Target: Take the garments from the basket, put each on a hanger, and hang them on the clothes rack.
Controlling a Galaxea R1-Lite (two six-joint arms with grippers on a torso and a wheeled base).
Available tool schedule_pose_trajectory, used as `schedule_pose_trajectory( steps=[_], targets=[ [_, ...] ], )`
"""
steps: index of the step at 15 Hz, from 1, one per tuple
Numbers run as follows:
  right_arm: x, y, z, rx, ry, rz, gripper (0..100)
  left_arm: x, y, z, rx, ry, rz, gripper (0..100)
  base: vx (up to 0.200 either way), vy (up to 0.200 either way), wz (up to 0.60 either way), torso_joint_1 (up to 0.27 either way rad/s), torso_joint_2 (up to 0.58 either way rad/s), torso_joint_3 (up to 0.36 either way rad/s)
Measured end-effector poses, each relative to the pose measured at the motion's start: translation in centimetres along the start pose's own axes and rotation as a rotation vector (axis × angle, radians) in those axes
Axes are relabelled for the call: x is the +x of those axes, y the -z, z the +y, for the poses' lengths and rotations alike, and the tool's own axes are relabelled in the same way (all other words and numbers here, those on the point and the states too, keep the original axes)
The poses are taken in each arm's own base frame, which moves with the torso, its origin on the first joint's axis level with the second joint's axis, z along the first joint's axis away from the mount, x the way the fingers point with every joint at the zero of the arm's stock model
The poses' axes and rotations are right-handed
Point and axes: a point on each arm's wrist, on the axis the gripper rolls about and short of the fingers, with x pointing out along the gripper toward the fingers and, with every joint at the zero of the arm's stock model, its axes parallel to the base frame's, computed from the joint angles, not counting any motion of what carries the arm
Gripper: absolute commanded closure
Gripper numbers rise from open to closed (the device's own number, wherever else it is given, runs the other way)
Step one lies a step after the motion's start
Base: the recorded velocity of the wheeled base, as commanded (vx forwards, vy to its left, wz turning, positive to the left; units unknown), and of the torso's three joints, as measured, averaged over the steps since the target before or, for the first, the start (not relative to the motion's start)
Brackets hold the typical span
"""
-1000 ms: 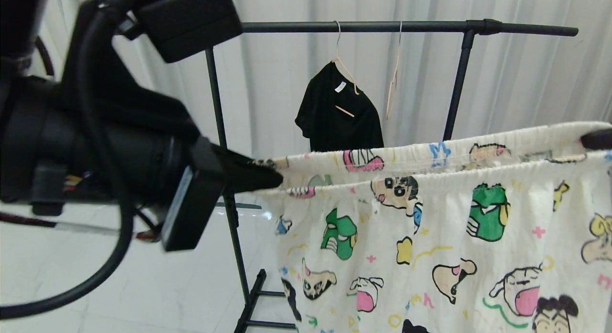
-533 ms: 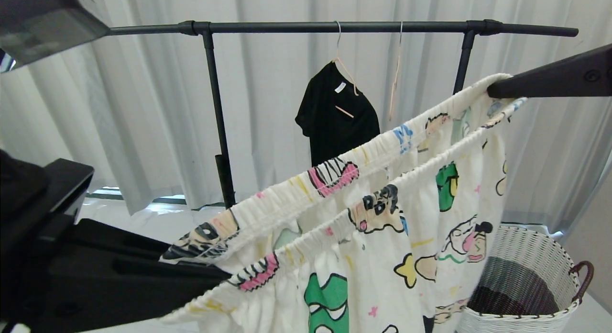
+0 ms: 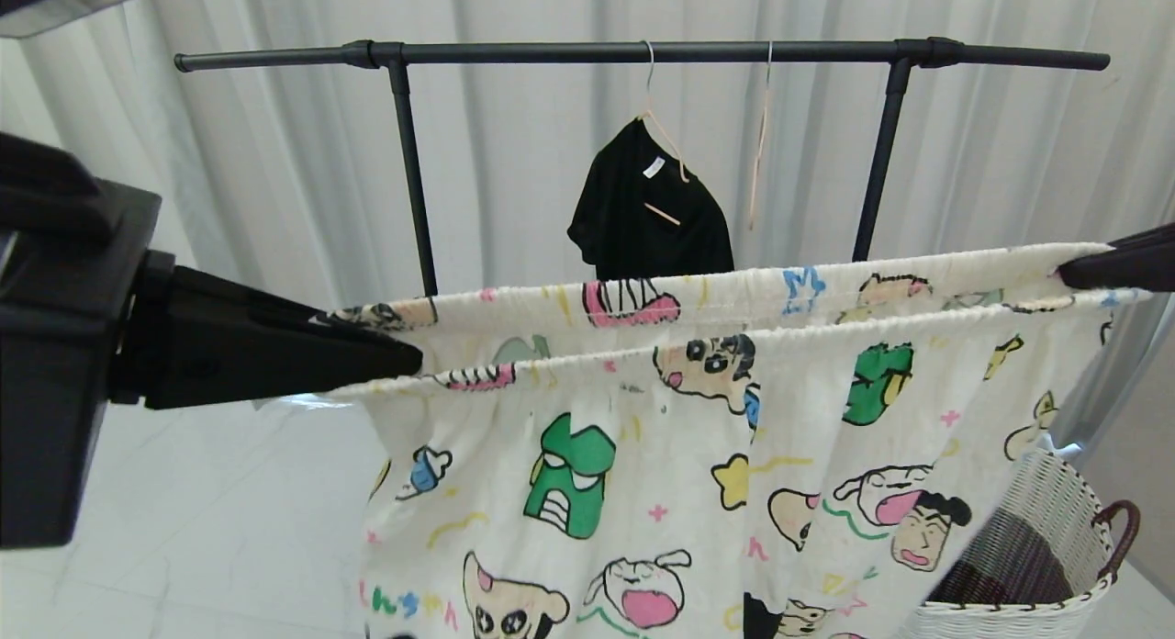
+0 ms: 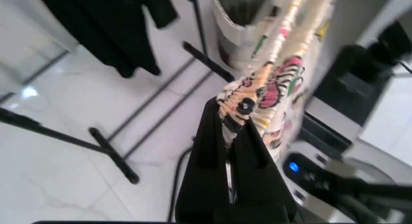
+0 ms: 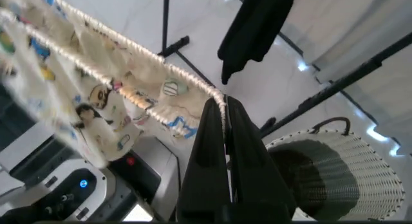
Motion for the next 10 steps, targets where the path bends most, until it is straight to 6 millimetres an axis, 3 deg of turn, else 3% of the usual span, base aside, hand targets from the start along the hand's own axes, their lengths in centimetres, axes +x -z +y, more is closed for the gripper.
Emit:
schedule_pose_trajectory(
  steps=[3, 4, 10],
  targets=[
    [0.0, -0.4, 0.1, 0.005, -0.007, -0.061, 100, 0.6, -0.8, 0.2, 0.003, -0.003, -0.017, 100, 0.0, 0.0, 0.0, 0.0, 0.0, 0.0],
    [0.0, -0.4, 0.2, 0.001, -0.013, -0.061, 0, 0.9, -1.0, 0.2, 0.005, -0.003, -0.026, 100, 0.0, 0.0, 0.0, 0.0, 0.0, 0.0],
    [0.2, 0.0, 0.3, -0.003, -0.009, -0.046, 0, 2.2, -1.4, 0.5, 0.005, -0.024, -0.019, 100, 0.0, 0.0, 0.0, 0.0, 0.0, 0.0]
  ],
)
